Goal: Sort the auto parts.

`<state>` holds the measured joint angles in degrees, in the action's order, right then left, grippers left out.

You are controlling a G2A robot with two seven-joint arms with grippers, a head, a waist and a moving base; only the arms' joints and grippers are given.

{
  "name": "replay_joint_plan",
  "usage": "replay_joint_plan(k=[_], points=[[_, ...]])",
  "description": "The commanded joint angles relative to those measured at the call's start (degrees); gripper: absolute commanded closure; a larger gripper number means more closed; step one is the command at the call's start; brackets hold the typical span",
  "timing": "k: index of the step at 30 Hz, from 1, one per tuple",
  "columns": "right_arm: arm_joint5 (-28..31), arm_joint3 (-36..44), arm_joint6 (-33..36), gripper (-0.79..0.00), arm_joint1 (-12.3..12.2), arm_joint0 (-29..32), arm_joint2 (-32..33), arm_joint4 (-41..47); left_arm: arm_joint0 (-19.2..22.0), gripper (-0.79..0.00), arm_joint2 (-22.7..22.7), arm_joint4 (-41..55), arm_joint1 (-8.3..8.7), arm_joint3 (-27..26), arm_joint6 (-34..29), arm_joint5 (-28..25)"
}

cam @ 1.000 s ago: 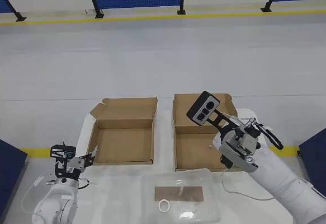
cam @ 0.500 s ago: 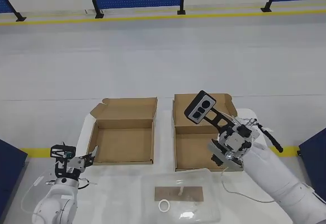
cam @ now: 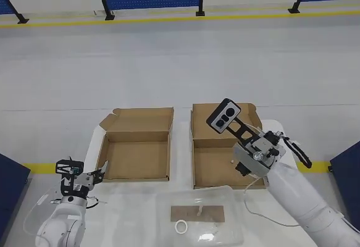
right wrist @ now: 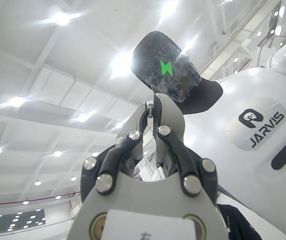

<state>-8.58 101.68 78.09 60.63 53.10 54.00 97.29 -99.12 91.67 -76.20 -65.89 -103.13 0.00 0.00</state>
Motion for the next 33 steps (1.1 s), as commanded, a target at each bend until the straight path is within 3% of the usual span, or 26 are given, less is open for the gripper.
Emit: replay_joint_plan(k=[1,13,33], points=[[0.0,0.0,0.0,0.0,0.0,0.0,0.0,0.0,0.0,-0.785,0.0,0.0,0.0,0.0,0.0,0.0],[0.2,0.5,-1.2,0.0,0.1,0.4,0.2,0.1,0.0,-0.785,0.0,0.0,0.0,0.0,0.0,0.0],[-2.9,3.1,-3.7,0.0,2.4,4.7,4.7,6.5,0.0,-0.785,0.0,0.0,0.0,0.0,0.0,0.0]])
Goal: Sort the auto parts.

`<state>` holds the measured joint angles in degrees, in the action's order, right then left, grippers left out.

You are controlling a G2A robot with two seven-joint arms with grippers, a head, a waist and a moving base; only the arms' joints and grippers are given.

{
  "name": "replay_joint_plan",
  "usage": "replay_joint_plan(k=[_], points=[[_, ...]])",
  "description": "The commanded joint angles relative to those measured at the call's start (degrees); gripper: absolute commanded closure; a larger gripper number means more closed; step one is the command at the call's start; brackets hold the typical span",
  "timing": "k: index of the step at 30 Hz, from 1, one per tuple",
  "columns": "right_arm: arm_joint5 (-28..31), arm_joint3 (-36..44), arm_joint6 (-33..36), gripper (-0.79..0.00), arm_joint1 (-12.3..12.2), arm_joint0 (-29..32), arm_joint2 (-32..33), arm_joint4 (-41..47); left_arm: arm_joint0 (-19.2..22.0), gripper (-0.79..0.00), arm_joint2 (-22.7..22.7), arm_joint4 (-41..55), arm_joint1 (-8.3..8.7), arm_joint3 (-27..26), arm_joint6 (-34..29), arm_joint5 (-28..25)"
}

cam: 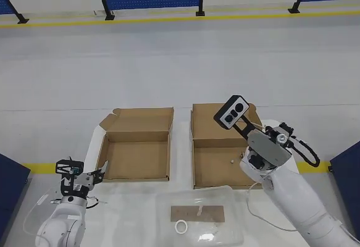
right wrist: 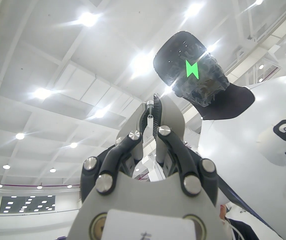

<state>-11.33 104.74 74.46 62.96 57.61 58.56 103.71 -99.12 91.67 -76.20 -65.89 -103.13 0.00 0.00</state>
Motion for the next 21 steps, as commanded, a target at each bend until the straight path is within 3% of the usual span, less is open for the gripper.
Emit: replay_joint_plan(k=[1,21], points=[[-0.3,0.2,-0.2,0.0,0.2,0.3,0.3,0.0,0.0,-0.785,0.0,0.0,0.0,0.0,0.0,0.0],[-3.5,-0.1,-1.4,0.0,1.1,2.5,5.4,-8.7,0.0,-0.785,0.0,0.0,0.0,0.0,0.0,0.0]])
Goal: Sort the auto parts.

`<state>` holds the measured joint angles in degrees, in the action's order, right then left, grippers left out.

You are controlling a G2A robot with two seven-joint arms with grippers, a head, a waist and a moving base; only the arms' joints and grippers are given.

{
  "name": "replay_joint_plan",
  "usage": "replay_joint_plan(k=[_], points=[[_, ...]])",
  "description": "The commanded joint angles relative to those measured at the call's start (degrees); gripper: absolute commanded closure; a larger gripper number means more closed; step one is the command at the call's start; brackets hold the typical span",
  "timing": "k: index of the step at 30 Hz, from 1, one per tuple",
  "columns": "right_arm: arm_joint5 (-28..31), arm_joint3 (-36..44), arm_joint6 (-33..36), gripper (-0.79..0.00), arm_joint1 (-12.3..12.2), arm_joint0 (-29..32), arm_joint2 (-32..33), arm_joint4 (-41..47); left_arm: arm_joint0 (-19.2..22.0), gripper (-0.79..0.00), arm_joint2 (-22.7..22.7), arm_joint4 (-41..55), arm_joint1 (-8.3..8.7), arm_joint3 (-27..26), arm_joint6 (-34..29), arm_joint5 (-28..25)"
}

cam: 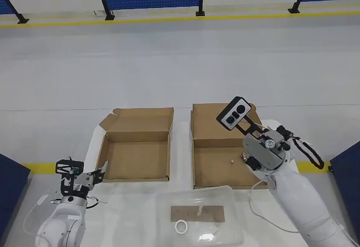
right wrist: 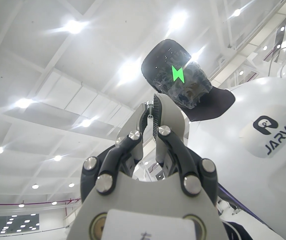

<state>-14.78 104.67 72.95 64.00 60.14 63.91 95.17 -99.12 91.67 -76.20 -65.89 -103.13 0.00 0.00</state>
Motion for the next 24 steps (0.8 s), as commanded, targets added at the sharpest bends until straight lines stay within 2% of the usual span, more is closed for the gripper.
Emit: replay_joint_plan(k=[1,13,24], points=[[-0.1,-0.1,0.1,0.0,0.1,0.0,0.2,-0.3,0.0,-0.785,0.0,0.0,0.0,0.0,0.0,0.0],[-0.7,-0.3,0.6,0.0,1.3,0.2,0.6,1.7,0.0,-0.785,0.0,0.0,0.0,0.0,0.0,0.0],[-0.7,-0.3,0.6,0.0,1.3,0.2,0.6,1.7,0.0,-0.785,0.0,0.0,0.0,0.0,0.0,0.0]])
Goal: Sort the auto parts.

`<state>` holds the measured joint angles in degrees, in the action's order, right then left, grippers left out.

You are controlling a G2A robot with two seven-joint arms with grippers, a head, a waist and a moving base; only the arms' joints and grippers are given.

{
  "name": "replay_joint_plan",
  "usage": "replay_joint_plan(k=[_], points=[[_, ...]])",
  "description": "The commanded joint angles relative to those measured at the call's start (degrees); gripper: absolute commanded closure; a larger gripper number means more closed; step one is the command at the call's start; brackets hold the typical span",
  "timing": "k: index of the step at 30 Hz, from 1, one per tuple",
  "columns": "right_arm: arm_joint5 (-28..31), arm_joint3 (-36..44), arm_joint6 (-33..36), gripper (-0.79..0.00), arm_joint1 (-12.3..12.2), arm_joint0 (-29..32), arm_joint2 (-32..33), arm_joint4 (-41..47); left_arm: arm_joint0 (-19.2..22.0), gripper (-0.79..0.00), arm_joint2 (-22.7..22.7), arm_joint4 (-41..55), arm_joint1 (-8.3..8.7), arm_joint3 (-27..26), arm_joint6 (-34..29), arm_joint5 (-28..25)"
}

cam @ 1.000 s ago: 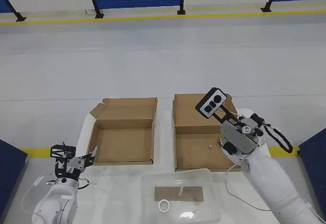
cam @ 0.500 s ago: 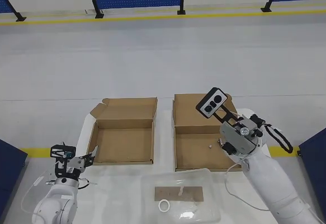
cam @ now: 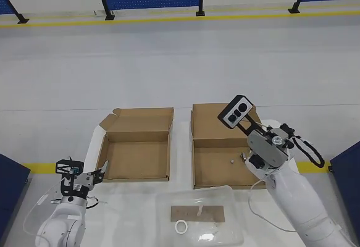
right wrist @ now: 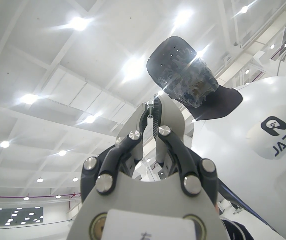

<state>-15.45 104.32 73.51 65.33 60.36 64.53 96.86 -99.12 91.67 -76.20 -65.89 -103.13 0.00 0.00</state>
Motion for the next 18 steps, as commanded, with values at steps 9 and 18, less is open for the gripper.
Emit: replay_joint_plan(k=[9,18], points=[[-2.1,1.1,-1.4,0.0,-1.1,4.2,7.2,-6.1,0.0,-0.785,0.0,0.0,0.0,0.0,0.0,0.0],[-9.7,1.7,1.9,0.0,-4.5,14.4,21.8,-28.1,0.0,-0.785,0.0,0.0,0.0,0.0,0.0,0.0]])
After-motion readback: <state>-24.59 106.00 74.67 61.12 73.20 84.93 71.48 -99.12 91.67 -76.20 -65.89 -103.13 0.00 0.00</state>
